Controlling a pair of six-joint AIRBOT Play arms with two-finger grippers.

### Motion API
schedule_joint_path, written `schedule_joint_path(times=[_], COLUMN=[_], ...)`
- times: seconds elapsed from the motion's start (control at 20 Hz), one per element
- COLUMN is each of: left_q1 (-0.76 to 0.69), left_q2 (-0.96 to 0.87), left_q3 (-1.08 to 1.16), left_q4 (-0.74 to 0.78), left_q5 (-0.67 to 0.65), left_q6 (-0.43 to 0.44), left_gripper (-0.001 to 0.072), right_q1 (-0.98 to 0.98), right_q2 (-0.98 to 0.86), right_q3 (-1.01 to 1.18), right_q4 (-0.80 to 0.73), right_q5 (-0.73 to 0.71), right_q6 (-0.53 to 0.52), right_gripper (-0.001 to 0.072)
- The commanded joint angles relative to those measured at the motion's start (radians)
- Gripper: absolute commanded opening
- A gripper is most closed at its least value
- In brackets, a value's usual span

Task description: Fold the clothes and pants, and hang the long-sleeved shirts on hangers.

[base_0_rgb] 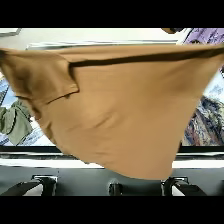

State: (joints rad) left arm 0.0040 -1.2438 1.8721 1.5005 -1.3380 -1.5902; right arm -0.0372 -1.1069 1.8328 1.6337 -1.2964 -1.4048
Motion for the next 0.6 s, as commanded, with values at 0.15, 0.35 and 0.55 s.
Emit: schedule_joint_path(times=[0.15,0.35,0.55], left_q1=[0.001,0.001,0.003], left_q2=[-0.501,-0.624,-0.629], left_q3=[0.001,0.002,0.002], left_q4=[-0.061,-0.072,-0.072], left_q5=[0.21,0.46,0.509], left_q6=[0.047,0.047,0.076], left_gripper=[0.0017,0.0017,0.0018], right_q1=[0.0,0.0,0.0], right_q2=[-0.527,-0.645,-0.649], right_q3=[0.002,0.002,0.002], right_q4=[0.008,0.007,0.007], right_q5=[0.12,0.348,0.372], right_q6=[-0.013,-0.011,-0.006], right_gripper=[0.0029,0.0029,0.0029])
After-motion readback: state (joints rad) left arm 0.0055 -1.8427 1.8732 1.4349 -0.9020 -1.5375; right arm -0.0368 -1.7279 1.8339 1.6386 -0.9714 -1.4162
